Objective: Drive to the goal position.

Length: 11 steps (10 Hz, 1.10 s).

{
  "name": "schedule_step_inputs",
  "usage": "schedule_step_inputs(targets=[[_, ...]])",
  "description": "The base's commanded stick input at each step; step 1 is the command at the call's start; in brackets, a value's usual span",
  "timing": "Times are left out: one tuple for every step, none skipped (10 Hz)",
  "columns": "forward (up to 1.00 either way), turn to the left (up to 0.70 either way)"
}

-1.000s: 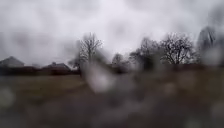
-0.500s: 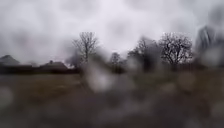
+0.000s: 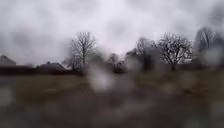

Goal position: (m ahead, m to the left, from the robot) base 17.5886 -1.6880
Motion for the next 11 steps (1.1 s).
schedule_step_inputs(targets=[[1.0, 0.0], [1.0, 0.0], [1.0, 0.0], [1.0, 0.0], [1.0, 0.0], [1.0, 0.0], [1.0, 0.0], [1.0, 0.0], [1.0, 0.0], [1.0, 0.0], [1.0, 0.0]])
